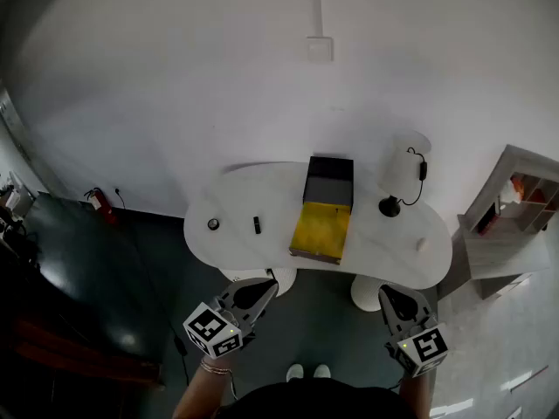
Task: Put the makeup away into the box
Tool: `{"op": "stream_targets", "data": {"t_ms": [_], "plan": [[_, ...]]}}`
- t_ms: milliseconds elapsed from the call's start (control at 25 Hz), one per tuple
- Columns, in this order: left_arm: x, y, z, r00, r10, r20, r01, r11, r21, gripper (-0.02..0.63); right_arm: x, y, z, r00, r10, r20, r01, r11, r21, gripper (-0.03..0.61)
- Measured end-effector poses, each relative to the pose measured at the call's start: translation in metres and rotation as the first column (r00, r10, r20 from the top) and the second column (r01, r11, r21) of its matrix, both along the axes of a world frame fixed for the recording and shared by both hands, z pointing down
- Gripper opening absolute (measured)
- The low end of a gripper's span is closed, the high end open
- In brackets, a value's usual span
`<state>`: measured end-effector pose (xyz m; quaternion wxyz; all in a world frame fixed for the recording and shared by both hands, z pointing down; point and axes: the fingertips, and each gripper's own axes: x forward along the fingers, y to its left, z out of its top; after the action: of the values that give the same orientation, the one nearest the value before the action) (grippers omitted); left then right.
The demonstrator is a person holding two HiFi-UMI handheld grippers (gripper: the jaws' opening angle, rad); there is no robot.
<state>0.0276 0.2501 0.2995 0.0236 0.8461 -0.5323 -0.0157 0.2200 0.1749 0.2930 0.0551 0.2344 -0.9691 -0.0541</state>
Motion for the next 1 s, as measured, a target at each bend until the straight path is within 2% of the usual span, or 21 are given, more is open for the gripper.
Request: {"op": "stream_targets", "data": {"t_ms": [160, 440, 560, 800, 1000], "plan": [[0.0, 0.003, 0.003, 0.998, -0.039, 0.044, 0.039, 0.999, -0.003, 0.014, 0.004, 0.007, 0.006, 1.0, 0.0, -0.021, 0.0, 1.0, -0.014, 0.02], [-0.009, 0.006, 0.006, 0.995, -0.101, 0.006, 0.101, 0.995, 0.013, 0.014, 0.008, 0.012, 0.014, 0.999, 0.004, -0.049, -0.006, 0.999, -0.037, 0.019], [-0.009, 0.003, 0.008, 0.995, -0.103, 0.005, 0.103, 0.995, 0.004, 0.014, 0.005, 0.012, 0.017, 0.997, -0.013, -0.07, 0.009, 0.999, -0.053, 0.02], [-0.003, 0.012, 0.014, 0.992, -0.12, -0.025, 0.12, 0.993, -0.007, 0.014, 0.004, 0.017, 0.017, 0.999, 0.001, -0.04, -0.003, 0.998, -0.062, 0.02], [0.005, 0.014, 0.02, 0.996, -0.082, -0.022, 0.081, 0.996, -0.042, 0.014, 0.0, 0.023, 0.015, 1.0, 0.0, -0.021, -0.002, 0.997, -0.081, 0.02]]}}
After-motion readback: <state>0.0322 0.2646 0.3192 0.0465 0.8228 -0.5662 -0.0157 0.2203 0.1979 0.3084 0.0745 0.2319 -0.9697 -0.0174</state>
